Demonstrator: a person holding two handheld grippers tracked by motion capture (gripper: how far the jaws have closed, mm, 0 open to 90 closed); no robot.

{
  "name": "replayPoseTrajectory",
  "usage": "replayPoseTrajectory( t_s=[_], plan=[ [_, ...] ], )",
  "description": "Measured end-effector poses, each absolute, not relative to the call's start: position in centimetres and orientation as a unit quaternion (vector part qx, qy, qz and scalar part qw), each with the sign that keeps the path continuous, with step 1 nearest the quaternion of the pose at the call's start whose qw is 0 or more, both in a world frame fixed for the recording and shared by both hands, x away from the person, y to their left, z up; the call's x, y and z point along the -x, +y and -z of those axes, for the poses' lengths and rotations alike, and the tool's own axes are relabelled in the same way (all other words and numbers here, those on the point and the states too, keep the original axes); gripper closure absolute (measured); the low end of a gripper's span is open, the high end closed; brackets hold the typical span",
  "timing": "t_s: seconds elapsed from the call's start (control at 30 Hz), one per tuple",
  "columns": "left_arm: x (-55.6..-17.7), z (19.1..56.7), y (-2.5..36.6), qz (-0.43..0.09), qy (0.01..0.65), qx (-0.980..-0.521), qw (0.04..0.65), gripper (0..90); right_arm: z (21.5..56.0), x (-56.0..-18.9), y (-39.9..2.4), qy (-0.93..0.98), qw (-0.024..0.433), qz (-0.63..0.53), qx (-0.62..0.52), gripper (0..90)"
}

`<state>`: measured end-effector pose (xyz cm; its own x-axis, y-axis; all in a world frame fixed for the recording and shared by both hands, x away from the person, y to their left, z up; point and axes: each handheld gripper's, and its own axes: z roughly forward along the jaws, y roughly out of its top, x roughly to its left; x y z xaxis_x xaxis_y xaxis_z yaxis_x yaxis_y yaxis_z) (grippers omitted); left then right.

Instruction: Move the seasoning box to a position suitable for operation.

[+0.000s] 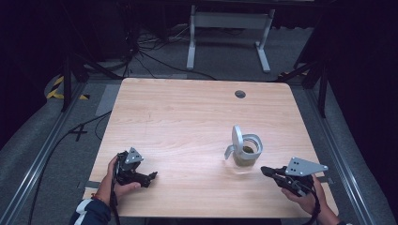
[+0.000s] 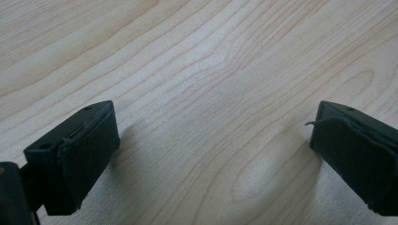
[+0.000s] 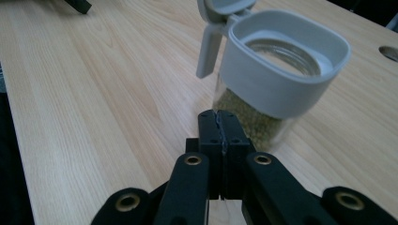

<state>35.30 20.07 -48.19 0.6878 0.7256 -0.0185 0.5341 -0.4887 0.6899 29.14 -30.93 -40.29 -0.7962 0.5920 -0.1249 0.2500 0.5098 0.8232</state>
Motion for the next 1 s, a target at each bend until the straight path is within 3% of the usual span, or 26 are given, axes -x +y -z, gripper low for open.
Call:
replayPoseTrajectory(
  t_s=[0.47,1.0],
  plan=[
    [-35.3,48.2,20.1,-0.139,0.370,-0.851,0.345,2.0,37.2,-30.8,-25.6,0.839,0.215,-0.456,-0.206,89.6],
    [-35.3,48.2,20.1,-0.139,0.369,-0.852,0.345,2.0,36.3,-32.1,-23.0,0.838,0.232,-0.452,-0.200,89.7]
  ],
)
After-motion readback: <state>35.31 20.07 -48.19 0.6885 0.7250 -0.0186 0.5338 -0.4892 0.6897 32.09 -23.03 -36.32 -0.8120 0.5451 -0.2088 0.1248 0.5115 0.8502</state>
